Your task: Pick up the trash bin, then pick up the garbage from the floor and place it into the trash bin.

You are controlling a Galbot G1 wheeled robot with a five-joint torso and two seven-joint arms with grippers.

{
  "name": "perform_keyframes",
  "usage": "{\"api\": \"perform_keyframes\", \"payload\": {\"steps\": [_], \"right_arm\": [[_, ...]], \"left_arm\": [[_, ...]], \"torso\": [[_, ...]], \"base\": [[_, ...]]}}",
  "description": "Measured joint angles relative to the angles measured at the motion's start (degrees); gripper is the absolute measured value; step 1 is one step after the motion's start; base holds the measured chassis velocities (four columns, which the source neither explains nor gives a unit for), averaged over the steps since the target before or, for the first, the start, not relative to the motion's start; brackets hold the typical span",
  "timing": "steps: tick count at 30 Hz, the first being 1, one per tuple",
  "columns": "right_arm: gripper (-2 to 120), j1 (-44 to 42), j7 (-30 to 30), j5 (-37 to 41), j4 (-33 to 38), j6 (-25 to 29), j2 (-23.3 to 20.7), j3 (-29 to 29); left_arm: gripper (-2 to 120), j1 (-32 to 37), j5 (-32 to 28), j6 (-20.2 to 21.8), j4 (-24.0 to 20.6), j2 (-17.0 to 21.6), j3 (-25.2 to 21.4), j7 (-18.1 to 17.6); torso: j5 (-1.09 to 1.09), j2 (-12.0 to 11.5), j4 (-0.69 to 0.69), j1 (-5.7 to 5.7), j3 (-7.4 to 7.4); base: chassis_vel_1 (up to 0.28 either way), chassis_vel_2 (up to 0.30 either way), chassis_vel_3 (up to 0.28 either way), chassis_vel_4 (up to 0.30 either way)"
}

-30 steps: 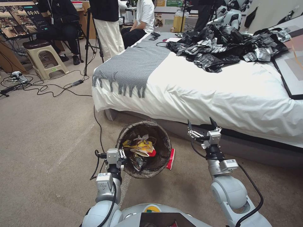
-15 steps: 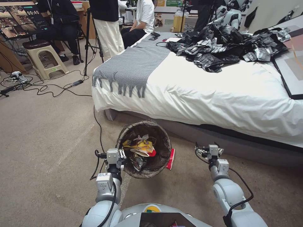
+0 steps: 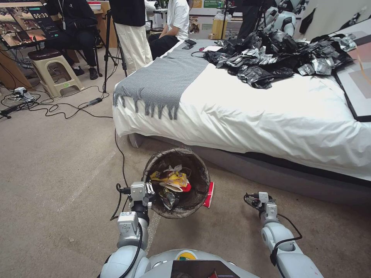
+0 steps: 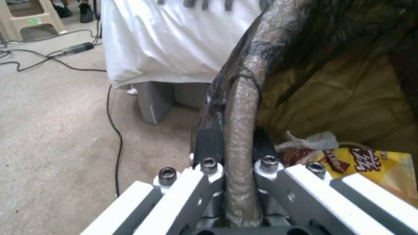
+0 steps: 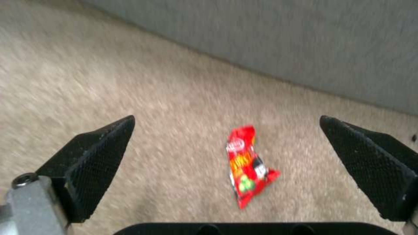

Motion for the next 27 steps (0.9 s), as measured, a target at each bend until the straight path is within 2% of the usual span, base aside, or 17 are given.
{"api": "perform_keyframes", "payload": {"steps": [16, 21, 27], "right_arm": [[100, 4.48, -2.17, -0.94, -9.38, 2.47, -1.56, -0.63], [95, 6.93, -3.00, -1.03, -12.57, 3.09, -1.56, -1.24], [93, 9.31, -3.58, -1.39, -16.55, 3.42, -1.23, -1.82]], "left_arm": [[0, 0.00, 0.00, 0.00, 0.00, 0.00, -0.01, 0.00], [0, 0.00, 0.00, 0.00, 0.00, 0.00, -0.01, 0.00], [0, 0.00, 0.00, 0.00, 0.00, 0.00, -0.01, 0.00]], "torso": [[0.00, 0.00, 0.00, 0.00, 0.00], [0.00, 0.00, 0.00, 0.00, 0.00], [-0.01, 0.00, 0.00, 0.00, 0.00]], "base": [[0.000, 0.000, 0.000, 0.000], [0.000, 0.000, 0.000, 0.000], [0.000, 0.000, 0.000, 0.000]]}}
